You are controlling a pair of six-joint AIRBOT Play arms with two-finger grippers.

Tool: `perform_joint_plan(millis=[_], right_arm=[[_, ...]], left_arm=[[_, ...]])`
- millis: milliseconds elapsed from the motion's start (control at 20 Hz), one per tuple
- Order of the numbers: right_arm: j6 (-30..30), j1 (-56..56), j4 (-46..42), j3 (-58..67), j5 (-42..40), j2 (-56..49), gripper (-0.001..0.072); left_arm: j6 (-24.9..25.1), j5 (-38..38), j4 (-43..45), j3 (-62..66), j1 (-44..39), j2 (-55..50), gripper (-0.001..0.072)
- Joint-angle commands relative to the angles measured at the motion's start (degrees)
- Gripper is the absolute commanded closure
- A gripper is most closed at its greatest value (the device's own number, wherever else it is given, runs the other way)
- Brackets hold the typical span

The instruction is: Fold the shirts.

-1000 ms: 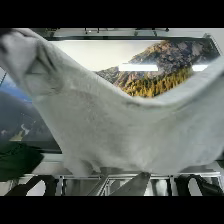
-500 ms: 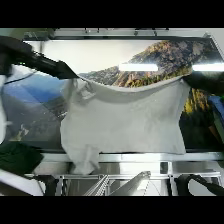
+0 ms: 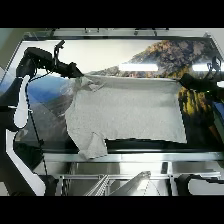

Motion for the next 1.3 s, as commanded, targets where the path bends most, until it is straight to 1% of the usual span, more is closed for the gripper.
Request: perform_joint_plan(millis=[0,100,150,250,350,600,750,850,950,1000,1050,1100,1150,1200,1250], right_arm=[[-0.96,-0.44,-1.2,1.07,1.79,-1.6,0.0702],[-1.11,-1.18,-4.7,1.07,7.72,-1.38,0.0703],[-1.11,-1.99,-6.36,1.07,11.23,-1.25,0.0703],[-1.11,-3.91,-8.52,0.74,17.09,-1.22,0.0703],[-1.11,-5.2,-10.32,-0.72,19.89,-1.22,0.0702],[-1.38,-6.21,-11.1,-4.96,21.55,-1.29,0.0703],[-2.23,-6.19,-10.88,-7.26,21.4,-1.29,0.0702],[-3.13,-6.21,-10.86,-7.93,20.72,-1.29,0.0701],[-3.96,-6.23,-10.86,-7.98,21.55,-1.27,0.0697],[-4.33,-6.25,-10.88,-7.96,22.53,-1.22,0.0553],[-5.09,-6.25,-10.84,-7.96,24.35,-1.11,0.0221],[-4.98,-6.27,-10.86,-7.96,25.75,-0.7,0.01],[-4.98,-6.29,-10.88,-7.96,26.86,-0.04,0.0177],[-4.98,-6.34,-10.91,-7.96,27.52,1.03,0.0298],[-4.98,-6.34,-10.91,-7.96,27.74,2.34,0.0319]], left_arm=[[-0.98,2.01,0.15,0.13,-0.28,-0.9,0.0689],[-2.23,7.67,0.48,0.02,0.07,-0.15,0.0689],[-2.99,9.33,0.46,-1.38,0.46,1.11,0.0689],[-2.69,8.66,0.87,-7.67,0.81,5.29,0.0689],[-2.25,6.03,2.86,-15.74,1.11,10.03,0.0689],[-0.33,0.72,3.26,-33.64,2.8,17.75,0.0688],[2.64,-5.27,2.82,-40.52,1.97,20.52,0.0688],[3.61,-9.44,2.8,-44.09,1.4,22.4,0.0688],[4.09,-9.75,2.8,-46.05,1.4,23.23,0.0687],[4.07,-9.55,2.78,-46.58,1.4,23.52,0.069],[3.98,-8.92,2.84,-46.75,1.4,23.78,0.0689],[3.61,-8.02,2.78,-46.73,1.4,23.98,0.0688],[3.37,-6.71,2.82,-46.56,1.4,24.22,0.0684],[3.43,-5.09,2.84,-46.01,1.4,24.35,0.0486],[3.32,-4.24,2.8,-45.2,1.4,24.41,0.0298]])
